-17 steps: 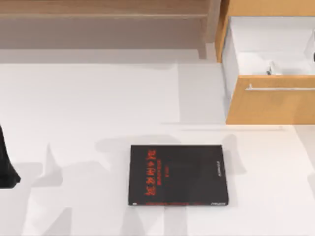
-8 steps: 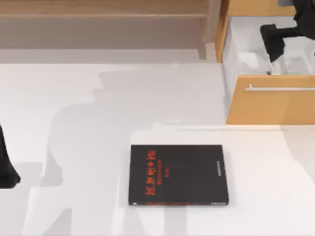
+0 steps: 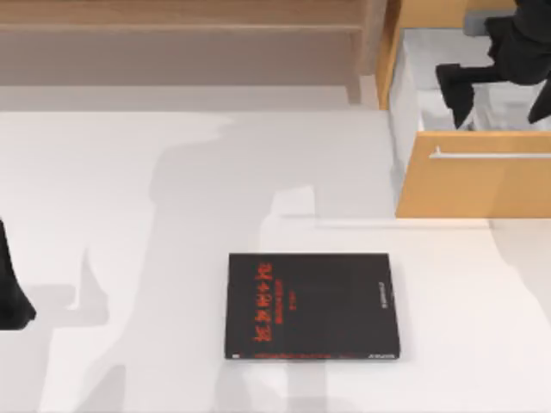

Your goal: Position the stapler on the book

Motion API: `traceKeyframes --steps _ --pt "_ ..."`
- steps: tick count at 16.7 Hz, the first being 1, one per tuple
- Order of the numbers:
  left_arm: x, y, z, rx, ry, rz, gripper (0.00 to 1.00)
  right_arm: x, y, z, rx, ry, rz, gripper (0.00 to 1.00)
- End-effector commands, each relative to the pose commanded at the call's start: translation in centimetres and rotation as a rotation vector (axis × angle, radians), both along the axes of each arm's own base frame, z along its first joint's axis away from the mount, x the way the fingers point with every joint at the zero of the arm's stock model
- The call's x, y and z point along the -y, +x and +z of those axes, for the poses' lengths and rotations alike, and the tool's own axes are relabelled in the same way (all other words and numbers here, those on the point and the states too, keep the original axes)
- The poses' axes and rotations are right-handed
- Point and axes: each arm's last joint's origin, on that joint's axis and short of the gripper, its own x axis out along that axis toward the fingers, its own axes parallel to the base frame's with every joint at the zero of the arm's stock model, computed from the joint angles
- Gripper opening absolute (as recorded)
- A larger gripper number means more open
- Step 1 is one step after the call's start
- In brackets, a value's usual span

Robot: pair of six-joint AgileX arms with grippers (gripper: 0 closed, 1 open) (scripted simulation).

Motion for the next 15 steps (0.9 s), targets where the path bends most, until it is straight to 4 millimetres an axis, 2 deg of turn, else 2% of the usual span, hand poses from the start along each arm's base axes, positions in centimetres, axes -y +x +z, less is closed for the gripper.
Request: traceKeyframes --steps 7,15 --pt "0.0 0.0 0.0 0.0 0.0 0.0 1.0 0.0 -0.1 -0.3 -0.002 -0.001 0.002 1.0" --pt "0.0 0.0 0.0 0.0 0.0 0.0 1.0 -0.2 -0.1 -2.7 -0.005 -0.002 0.003 1.0"
